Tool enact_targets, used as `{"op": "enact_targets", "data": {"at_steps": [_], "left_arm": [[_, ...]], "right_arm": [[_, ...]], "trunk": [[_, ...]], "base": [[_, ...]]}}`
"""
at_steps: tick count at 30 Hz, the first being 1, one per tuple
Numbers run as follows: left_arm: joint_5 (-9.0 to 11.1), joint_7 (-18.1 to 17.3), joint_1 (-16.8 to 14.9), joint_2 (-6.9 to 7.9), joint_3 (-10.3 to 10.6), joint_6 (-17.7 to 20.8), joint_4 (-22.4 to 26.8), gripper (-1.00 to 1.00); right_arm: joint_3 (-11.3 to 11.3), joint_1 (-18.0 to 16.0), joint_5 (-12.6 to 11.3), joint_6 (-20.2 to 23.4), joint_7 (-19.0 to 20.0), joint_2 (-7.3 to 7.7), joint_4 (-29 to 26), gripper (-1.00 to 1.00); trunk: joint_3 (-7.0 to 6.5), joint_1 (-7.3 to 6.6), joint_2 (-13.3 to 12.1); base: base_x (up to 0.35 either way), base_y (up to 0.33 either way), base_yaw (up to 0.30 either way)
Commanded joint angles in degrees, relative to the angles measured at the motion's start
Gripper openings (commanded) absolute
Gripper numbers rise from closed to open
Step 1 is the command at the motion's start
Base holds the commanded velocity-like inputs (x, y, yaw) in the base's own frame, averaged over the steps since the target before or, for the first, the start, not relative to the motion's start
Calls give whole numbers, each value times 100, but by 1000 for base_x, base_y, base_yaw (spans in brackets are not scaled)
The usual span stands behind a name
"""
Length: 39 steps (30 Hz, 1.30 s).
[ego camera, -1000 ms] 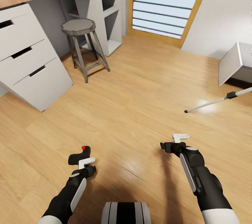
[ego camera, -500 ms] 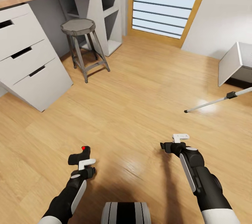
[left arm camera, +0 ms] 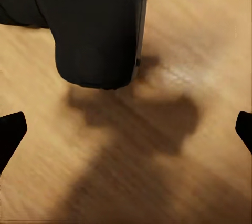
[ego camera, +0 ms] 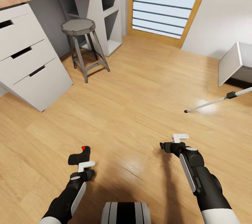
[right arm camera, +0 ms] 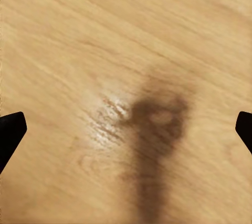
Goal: Attach the digital camera to the camera tripod in the bedroom.
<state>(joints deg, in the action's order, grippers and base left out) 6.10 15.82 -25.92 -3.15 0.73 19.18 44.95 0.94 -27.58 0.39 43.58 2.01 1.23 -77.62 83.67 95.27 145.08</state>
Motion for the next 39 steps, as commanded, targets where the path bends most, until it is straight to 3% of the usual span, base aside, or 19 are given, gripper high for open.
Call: {"op": "enact_targets", "data": {"at_steps": [1, 4, 6, 7, 22, 23, 29, 30, 39], "left_arm": [[61, 38, -1, 2, 6, 18, -8, 100], [65, 34, -1, 41, -4, -90, -102, 100], [72, -4, -1, 105, -16, -672, -346, 100], [72, -8, -1, 108, -17, -749, -380, 100], [71, -29, -1, 122, 5, -1289, -581, 100], [74, -33, -1, 122, 7, -1494, -665, 100], [75, -41, -1, 115, 21, -1821, -882, 100], [75, -49, -1, 114, 29, -2066, -984, 100], [68, -53, -1, 109, 31, -2596, -1193, 100]], "right_arm": [[4, -2, 2, 26, 24, 0, -1, 100], [3, -2, -7, 17, 31, 0, 29, 100], [3, -2, -11, 11, 36, 0, 60, 100], [3, -2, -13, 11, 38, 0, 62, 100], [10, -2, -21, 26, 36, 0, 72, 100], [11, -2, -20, 27, 36, 2, 72, 100], [12, -2, -15, 21, 36, 1, 72, 100], [12, -2, -14, 19, 36, 2, 72, 100], [11, -2, -13, 19, 36, 2, 72, 100]], "trunk": [[4, -1, 2], [4, -1, 2], [4, -1, 2], [4, -1, 2], [4, -1, 2], [4, -1, 2], [4, -1, 2], [4, -1, 2], [4, -1, 2]], "base": [[0, 0, 0], [0, 0, 0], [0, 0, 0], [0, 0, 0], [0, 0, 0], [0, 0, 0], [0, 0, 0], [0, 0, 0], [0, 0, 0]]}}
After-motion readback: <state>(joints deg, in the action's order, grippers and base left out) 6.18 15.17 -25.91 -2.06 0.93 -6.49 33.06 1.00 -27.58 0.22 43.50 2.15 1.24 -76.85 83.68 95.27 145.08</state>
